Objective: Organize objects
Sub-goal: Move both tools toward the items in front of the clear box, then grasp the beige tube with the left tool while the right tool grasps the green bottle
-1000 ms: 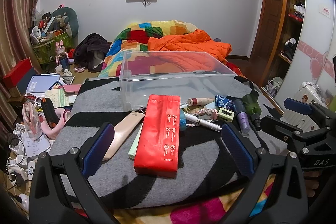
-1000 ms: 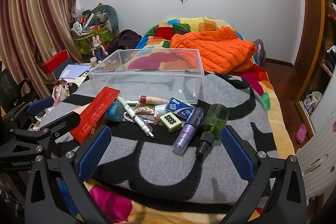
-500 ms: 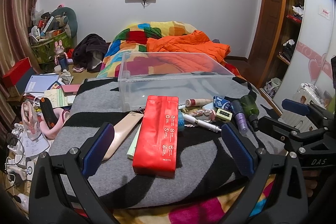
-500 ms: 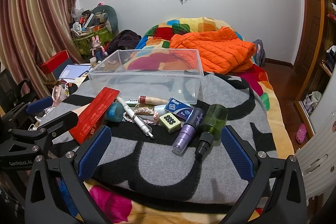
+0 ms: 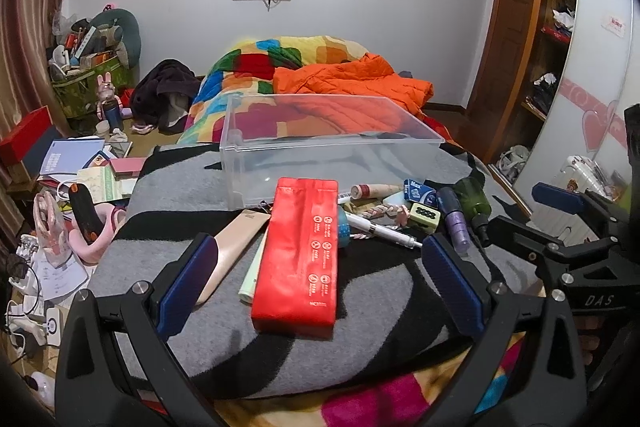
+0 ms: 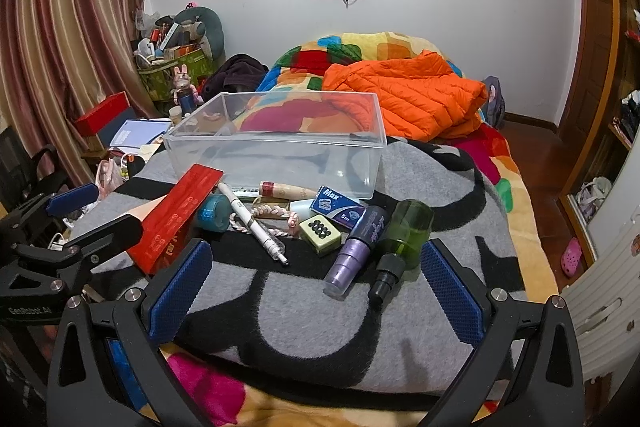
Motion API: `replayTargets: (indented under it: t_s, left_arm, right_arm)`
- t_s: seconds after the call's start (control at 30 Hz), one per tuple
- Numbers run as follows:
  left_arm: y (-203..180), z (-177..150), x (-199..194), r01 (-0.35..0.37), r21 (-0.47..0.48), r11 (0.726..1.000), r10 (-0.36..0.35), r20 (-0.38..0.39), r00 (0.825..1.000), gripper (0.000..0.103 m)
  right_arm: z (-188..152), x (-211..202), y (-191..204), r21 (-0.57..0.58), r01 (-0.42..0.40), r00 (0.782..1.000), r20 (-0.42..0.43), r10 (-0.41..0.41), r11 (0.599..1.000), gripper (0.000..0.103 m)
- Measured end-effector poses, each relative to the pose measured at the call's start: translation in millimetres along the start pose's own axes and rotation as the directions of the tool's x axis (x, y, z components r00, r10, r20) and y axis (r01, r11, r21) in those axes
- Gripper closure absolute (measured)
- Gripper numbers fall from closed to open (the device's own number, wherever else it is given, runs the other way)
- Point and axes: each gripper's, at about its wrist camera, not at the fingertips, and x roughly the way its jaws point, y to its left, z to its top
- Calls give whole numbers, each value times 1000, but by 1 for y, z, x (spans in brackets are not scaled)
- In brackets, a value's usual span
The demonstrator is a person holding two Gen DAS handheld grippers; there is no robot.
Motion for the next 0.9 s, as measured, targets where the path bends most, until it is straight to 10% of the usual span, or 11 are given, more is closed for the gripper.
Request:
replayTargets:
  t_s: [0.17,0.3,0.9]
  left_arm:
    - [16,6,6,-4,-21,1000,4,-4,1000,0]
    - [32,11,12,-52,-7,999,52,-33,998,24]
    - [98,-31,63,-171,-8,985,165,-214,963,25]
  right_arm:
    - [4,3,-11,0,40,999,20,-40,999,0]
    - [9,10,-31,35,77,997,20,-77,996,0]
    - [10,72,-108,245,104,989,-127,-75,964,20]
